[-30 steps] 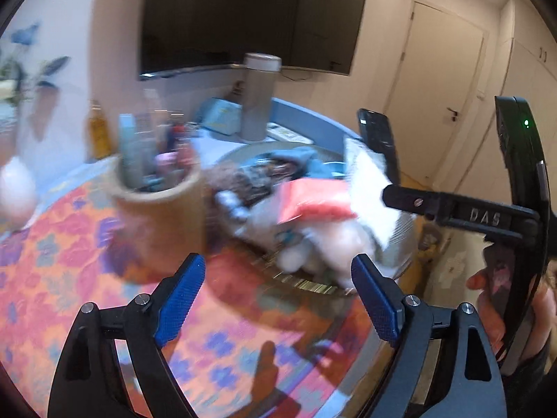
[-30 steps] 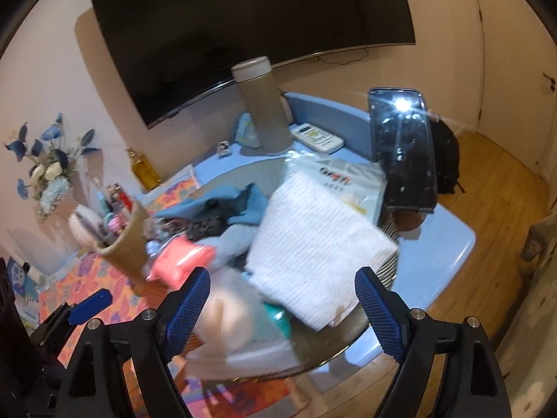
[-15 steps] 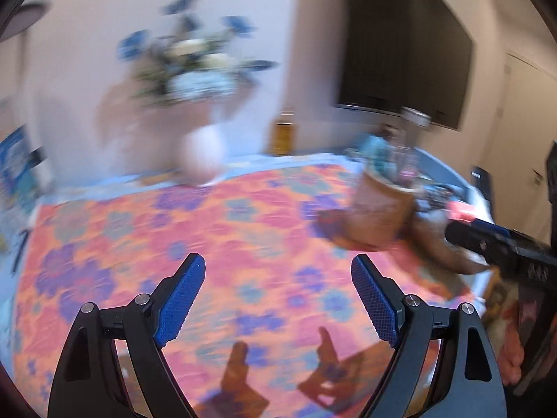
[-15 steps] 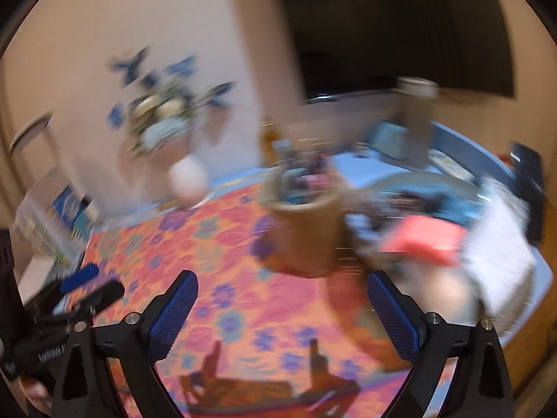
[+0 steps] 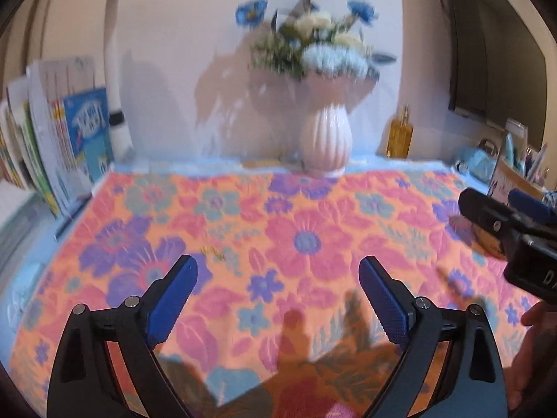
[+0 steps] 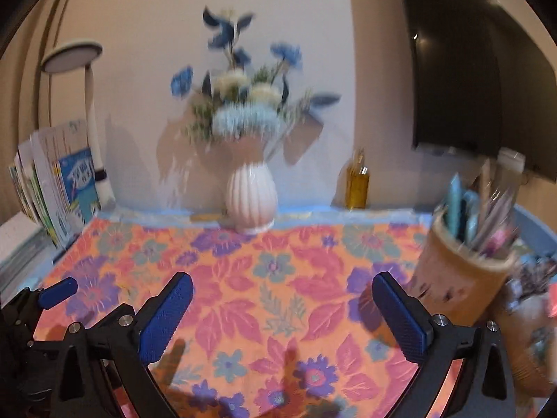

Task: Organize soft objects

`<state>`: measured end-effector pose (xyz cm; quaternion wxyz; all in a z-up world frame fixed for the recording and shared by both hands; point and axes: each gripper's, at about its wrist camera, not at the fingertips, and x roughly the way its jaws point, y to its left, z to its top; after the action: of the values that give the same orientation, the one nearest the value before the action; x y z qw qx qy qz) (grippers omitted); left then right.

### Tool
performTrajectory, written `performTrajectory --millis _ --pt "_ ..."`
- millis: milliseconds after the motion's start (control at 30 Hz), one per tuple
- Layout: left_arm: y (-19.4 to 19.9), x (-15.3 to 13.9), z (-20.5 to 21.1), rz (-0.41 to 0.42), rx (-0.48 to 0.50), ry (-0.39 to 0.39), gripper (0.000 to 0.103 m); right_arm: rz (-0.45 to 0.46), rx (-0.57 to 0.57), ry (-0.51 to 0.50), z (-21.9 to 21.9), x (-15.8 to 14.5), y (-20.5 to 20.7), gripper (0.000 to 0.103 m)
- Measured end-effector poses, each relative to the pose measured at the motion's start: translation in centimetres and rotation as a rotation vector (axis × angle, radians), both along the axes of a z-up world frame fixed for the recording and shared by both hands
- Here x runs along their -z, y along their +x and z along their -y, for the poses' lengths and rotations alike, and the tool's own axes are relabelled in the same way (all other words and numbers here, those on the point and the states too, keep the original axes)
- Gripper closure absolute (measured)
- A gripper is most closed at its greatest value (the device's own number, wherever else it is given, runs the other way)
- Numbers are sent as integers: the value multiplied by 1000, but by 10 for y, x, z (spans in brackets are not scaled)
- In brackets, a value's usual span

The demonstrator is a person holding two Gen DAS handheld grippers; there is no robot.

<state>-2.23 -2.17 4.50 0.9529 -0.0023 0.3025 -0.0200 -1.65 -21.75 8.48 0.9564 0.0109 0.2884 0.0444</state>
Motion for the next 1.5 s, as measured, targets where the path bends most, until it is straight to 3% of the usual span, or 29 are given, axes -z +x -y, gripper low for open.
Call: performTrajectory --millis 100,367,933,1267,1500 --pt "0 1 1 2 -1 -8 5 -73 22 44 9 15 9 0" --pt "-8 -1 10 27 -7 36 1 -117 60 139 30 23 15 0" --pt "-3 5 1 -25 -21 -5 1 -123 35 -3 2 26 14 0" --pt "5 10 -3 -71 -33 -15 1 -128 30 -33 -2 28 16 0" --pt "5 7 -15 -51 -62 -49 1 -131 28 -50 -5 29 16 0"
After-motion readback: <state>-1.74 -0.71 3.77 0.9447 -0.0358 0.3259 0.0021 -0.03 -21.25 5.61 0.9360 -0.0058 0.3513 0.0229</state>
